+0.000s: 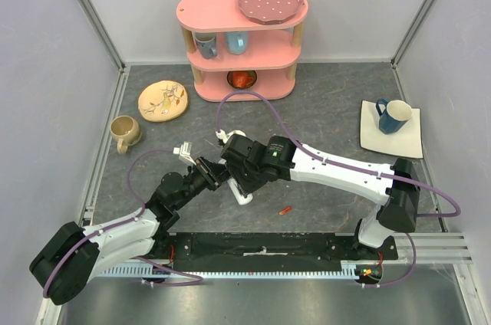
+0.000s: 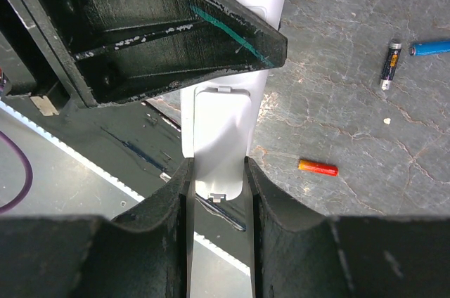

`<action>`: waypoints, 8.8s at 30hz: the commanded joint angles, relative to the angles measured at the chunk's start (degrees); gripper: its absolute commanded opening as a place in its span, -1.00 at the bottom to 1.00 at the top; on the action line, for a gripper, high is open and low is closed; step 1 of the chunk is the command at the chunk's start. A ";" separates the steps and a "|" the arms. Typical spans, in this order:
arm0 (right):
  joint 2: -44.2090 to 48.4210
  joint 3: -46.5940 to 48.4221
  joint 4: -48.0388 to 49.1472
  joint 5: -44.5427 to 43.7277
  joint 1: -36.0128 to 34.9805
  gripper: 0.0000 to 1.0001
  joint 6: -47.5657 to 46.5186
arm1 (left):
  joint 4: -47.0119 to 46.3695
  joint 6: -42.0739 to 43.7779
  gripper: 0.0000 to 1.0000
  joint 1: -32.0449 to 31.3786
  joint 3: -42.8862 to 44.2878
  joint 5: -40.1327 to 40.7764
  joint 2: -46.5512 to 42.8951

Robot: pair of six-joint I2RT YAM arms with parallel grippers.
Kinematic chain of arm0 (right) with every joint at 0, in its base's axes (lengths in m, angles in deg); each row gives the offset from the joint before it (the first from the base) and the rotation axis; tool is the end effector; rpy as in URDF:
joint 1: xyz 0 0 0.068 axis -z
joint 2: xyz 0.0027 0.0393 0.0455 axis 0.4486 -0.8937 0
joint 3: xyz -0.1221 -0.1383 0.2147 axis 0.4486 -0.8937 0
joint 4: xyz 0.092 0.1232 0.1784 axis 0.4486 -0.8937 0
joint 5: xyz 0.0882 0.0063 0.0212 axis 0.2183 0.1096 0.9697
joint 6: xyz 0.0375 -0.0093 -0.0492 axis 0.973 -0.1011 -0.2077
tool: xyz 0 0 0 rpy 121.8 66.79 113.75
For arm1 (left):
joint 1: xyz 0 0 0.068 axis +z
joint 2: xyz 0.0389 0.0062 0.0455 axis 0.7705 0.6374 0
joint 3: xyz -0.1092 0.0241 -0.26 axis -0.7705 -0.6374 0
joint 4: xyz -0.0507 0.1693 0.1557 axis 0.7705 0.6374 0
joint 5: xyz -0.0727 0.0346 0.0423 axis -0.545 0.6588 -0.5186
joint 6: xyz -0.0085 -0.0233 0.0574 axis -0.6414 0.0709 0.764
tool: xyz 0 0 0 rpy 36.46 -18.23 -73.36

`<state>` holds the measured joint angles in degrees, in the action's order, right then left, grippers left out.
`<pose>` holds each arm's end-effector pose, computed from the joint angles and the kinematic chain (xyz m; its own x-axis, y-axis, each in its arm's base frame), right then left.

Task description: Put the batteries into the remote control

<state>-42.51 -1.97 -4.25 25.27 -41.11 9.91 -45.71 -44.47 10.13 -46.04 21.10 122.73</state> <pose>0.1251 0.2917 0.3104 -0.8150 -0.3956 -0.4233 -0.5092 0.8377 0.1974 0.1194 -0.1072 0.2034 -0.6783 -0.6428 -0.3559 0.2350 0.2691 -0.9340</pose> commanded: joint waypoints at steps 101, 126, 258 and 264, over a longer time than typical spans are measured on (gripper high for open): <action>36.37 -41.81 47.46 20.12 12.83 0.79 7.23 | -9.13 -1.78 -0.96 -0.69 -0.78 -4.78 -3.74; 32.52 -58.35 77.37 33.68 15.82 0.47 14.18 | -11.53 -3.01 -0.96 -0.51 2.20 -11.38 -0.92; -15.99 -15.03 12.86 -37.42 39.91 -1.00 -12.36 | 53.95 18.17 0.80 3.18 8.71 0.22 -33.88; -19.60 -12.04 12.86 -33.30 41.22 -0.92 -12.80 | 54.30 19.13 0.80 3.18 8.27 0.57 -34.59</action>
<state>-60.70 -17.62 7.47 -10.01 -0.92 -3.53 8.30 -28.13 13.10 -37.34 22.15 88.64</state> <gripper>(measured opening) 0.344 0.903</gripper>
